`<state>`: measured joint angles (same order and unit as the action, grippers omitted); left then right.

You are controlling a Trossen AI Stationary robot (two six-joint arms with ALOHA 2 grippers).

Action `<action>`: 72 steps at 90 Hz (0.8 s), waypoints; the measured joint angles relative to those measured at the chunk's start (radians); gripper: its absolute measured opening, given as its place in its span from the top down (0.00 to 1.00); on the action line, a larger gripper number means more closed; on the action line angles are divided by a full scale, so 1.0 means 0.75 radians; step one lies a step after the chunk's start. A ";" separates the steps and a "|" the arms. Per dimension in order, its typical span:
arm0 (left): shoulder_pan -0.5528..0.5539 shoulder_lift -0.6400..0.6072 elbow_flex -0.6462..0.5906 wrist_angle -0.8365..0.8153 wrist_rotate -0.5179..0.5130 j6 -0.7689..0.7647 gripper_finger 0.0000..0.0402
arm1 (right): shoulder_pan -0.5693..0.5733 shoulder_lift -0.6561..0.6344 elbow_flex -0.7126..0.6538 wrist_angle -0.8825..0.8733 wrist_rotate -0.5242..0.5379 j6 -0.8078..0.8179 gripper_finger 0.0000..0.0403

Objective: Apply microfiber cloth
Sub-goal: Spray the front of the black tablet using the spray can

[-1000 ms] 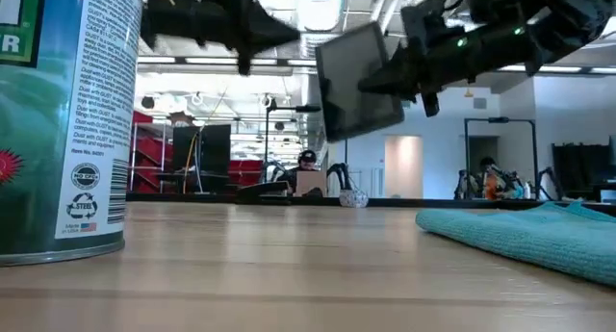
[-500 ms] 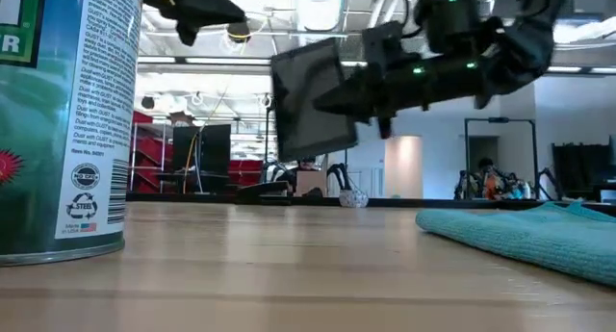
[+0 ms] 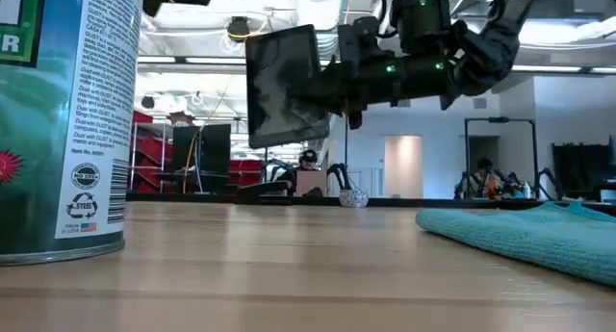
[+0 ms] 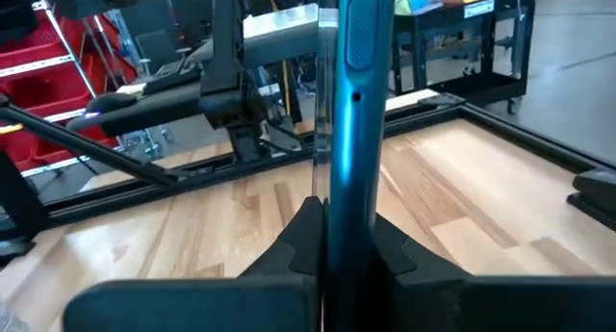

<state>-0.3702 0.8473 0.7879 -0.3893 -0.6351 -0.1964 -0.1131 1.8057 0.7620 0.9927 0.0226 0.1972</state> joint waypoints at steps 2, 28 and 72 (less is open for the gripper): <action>-0.012 -0.008 -0.003 -0.017 -0.002 -0.009 1.00 | 0.000 0.000 0.000 0.000 -0.002 -0.001 0.98; -0.144 -0.126 -0.007 -0.231 0.006 -0.082 1.00 | 0.003 -0.001 -0.001 -0.026 -0.006 -0.006 0.98; -0.250 -0.097 -0.007 -0.212 0.180 -0.151 1.00 | -0.032 -0.001 -0.001 0.005 -0.019 -0.006 0.98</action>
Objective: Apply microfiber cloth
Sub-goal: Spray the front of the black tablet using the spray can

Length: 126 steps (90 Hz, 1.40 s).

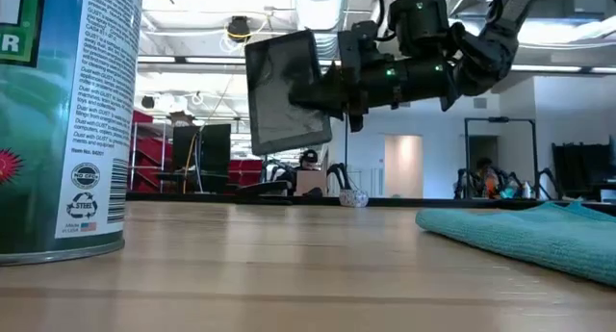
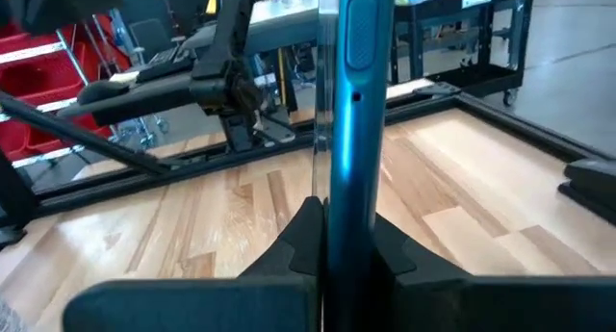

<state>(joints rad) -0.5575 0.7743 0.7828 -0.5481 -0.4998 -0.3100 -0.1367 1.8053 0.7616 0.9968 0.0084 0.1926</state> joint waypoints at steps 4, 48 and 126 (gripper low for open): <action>0.000 0.025 0.005 0.010 0.006 0.013 1.00 | -0.010 -0.001 0.000 0.016 -0.013 0.000 0.98; 0.001 0.073 0.010 0.136 0.143 0.042 1.00 | -0.066 0.133 0.224 -0.005 -0.214 -0.070 0.98; -0.035 0.610 0.567 -0.337 0.290 -0.009 1.00 | -0.135 0.380 0.536 -0.084 -0.353 -0.108 0.98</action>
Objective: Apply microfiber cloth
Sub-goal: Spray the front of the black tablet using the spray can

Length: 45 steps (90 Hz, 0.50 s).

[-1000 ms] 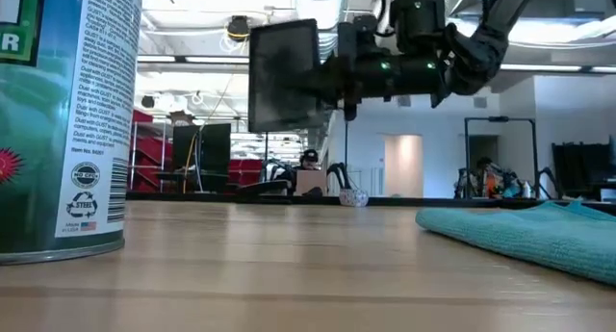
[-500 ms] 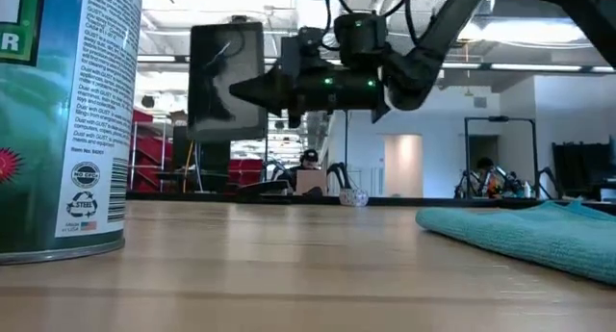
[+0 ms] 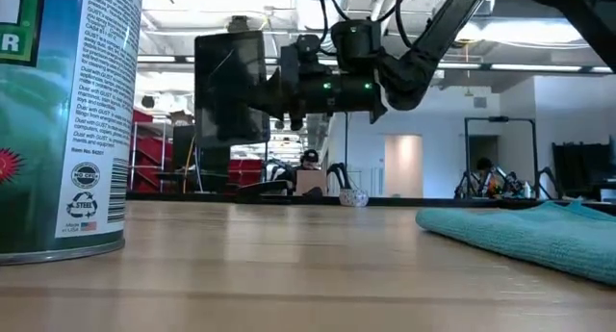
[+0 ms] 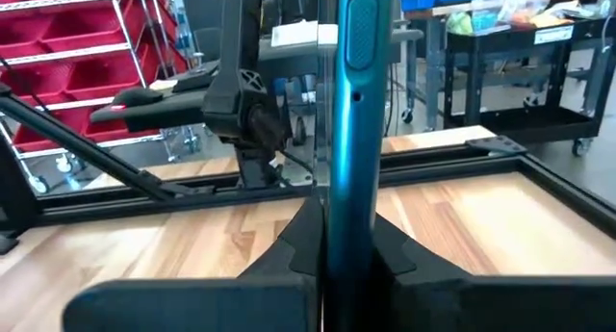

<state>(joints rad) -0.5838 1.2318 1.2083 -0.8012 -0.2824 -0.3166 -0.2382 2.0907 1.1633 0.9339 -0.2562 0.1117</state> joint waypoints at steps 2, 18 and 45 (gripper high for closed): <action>0.000 0.020 0.024 -0.025 0.006 -0.006 1.00 | 0.000 0.000 0.000 0.001 -0.004 0.000 0.98; -0.016 0.147 0.160 -0.136 0.063 -0.010 1.00 | -0.002 0.000 0.000 -0.009 -0.006 0.001 0.98; -0.041 0.211 0.230 -0.172 0.070 -0.033 1.00 | 0.107 -0.057 -0.058 0.058 0.235 -0.072 0.98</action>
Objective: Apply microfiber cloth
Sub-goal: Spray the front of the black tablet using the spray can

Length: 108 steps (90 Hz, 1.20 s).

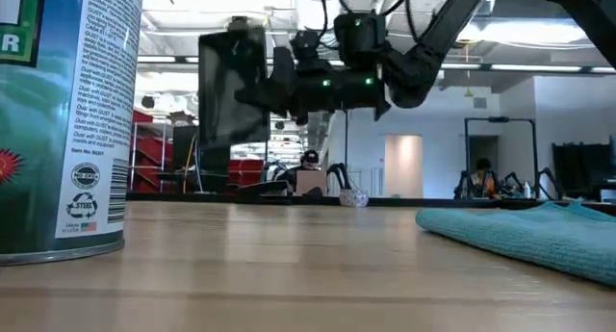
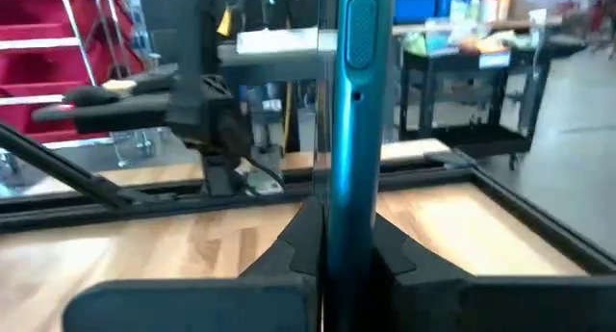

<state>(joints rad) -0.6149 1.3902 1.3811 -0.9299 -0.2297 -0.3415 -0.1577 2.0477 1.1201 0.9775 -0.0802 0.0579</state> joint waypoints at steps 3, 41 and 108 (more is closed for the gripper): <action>-0.002 0.000 -0.001 -0.005 0.001 -0.006 1.00 | 0.012 -0.017 -0.015 0.000 0.004 0.014 0.98; -0.010 0.000 -0.001 0.005 -0.007 -0.030 1.00 | 0.094 -0.171 -0.210 0.015 0.082 0.047 0.98; 0.027 0.003 -0.003 -0.022 -0.011 -0.025 1.00 | 0.085 -0.168 -0.145 -0.045 -0.033 0.052 0.98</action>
<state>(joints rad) -0.5949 1.3926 1.3788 -0.9463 -0.2378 -0.3603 -0.0940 1.9213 1.0116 0.9440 -0.1051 0.0971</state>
